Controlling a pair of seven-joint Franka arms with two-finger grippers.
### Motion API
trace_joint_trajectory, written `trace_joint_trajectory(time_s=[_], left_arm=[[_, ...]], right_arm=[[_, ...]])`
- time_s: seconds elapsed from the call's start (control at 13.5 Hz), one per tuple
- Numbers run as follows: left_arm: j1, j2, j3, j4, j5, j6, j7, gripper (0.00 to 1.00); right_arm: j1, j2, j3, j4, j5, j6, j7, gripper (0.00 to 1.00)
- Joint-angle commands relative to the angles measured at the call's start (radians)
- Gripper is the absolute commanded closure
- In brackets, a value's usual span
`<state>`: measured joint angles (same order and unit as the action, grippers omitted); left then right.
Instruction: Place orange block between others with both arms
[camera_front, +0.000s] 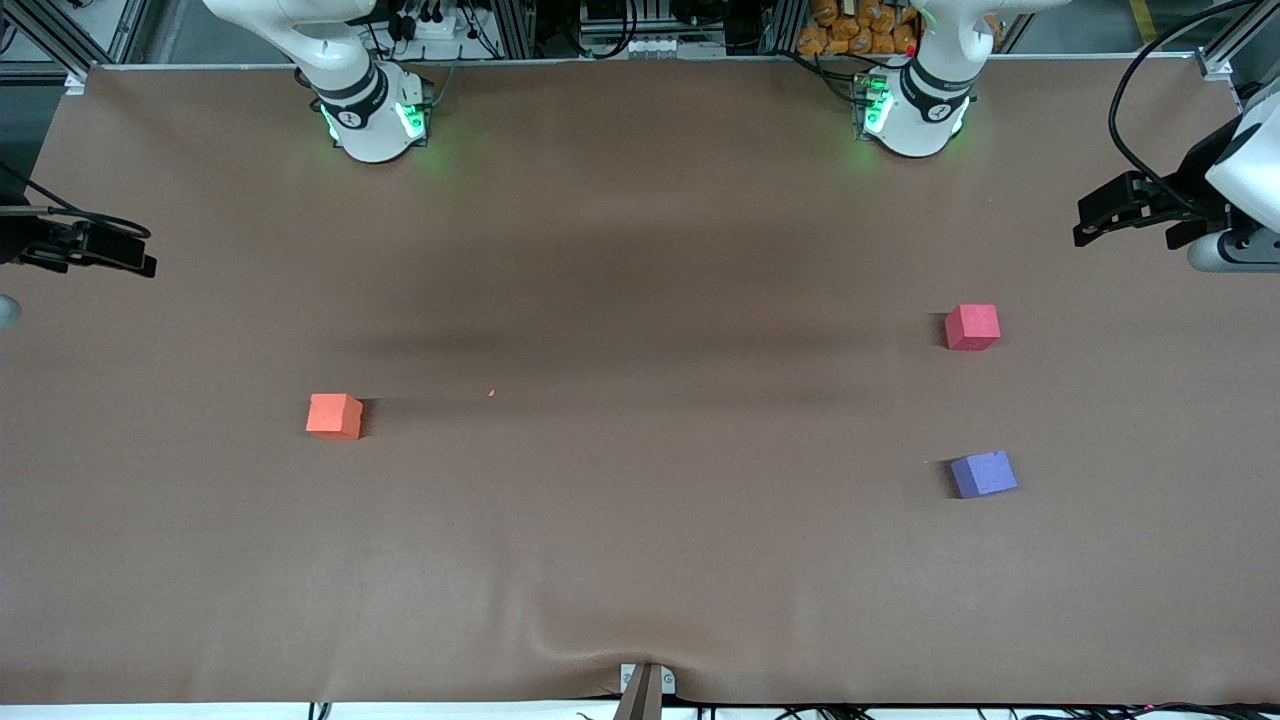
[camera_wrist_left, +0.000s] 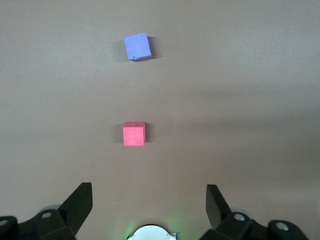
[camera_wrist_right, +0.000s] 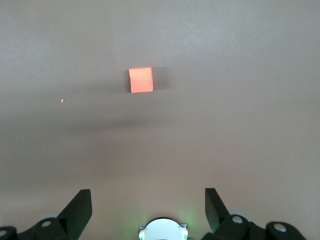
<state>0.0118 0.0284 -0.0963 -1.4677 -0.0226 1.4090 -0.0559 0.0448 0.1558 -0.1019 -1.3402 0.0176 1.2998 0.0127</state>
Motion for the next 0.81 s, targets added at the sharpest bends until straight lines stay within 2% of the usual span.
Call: trace_joint_trajectory(time_s=[0.0, 0.74], left_arm=[[-0.006, -0.012, 0.006, 0.004, -0.014, -0.013, 0.016, 0.0], [0.002, -0.013, 0.007, 0.004, -0.01, -0.013, 0.019, 0.0]], right_arm=[[-0.003, -0.012, 0.005, 0.006, 0.002, -0.014, 0.012, 0.0], [-0.002, -0.015, 0.005, 0.006, 0.002, -0.014, 0.012, 0.0]])
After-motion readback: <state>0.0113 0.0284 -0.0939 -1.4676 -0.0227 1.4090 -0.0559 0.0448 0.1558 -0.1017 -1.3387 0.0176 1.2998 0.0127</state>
